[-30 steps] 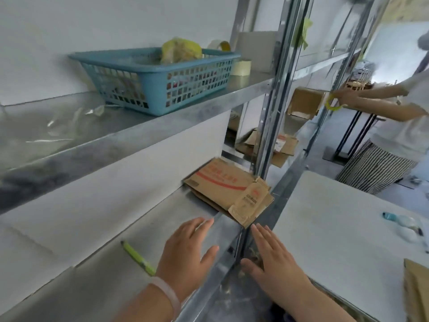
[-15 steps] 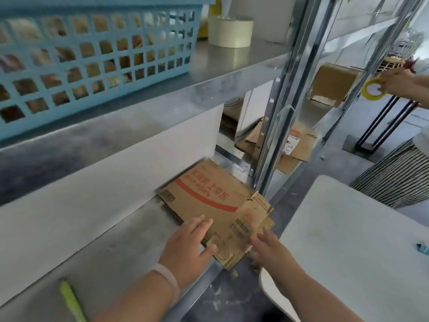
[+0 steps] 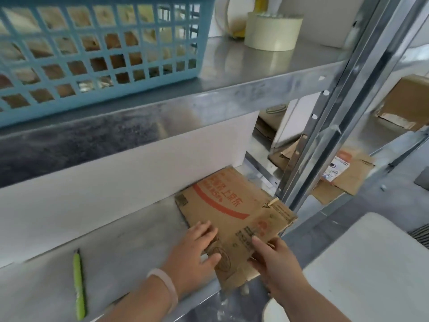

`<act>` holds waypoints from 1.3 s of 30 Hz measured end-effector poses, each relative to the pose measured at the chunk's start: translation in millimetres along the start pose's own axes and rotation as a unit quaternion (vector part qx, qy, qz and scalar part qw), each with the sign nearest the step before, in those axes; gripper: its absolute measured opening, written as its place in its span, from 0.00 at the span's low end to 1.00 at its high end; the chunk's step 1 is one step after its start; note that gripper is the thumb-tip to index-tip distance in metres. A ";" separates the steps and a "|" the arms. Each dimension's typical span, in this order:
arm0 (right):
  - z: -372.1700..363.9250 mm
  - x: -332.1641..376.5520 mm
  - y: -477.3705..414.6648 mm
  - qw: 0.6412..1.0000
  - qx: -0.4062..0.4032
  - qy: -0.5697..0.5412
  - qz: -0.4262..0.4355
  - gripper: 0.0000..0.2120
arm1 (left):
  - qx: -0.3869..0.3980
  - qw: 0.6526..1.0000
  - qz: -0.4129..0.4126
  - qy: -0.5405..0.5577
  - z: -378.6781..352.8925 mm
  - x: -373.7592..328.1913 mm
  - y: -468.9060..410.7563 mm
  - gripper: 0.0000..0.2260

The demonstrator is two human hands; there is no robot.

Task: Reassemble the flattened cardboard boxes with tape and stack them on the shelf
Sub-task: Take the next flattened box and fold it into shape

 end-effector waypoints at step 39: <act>-281.2 -198.2 178.4 0.823 0.367 0.378 0.214 0.34 | -0.498 0.819 0.190 0.211 109.5 240.1 392.8 0.27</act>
Point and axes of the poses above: each hand's wrist, its own y-axis away from the middle knuckle, its own z-axis out of the back of the hand, x = y × z, the point moved 2 cm from there along -y, towards the middle knuckle, and after that the axes turned 11 degrees about -y, right-handed, at the moved point
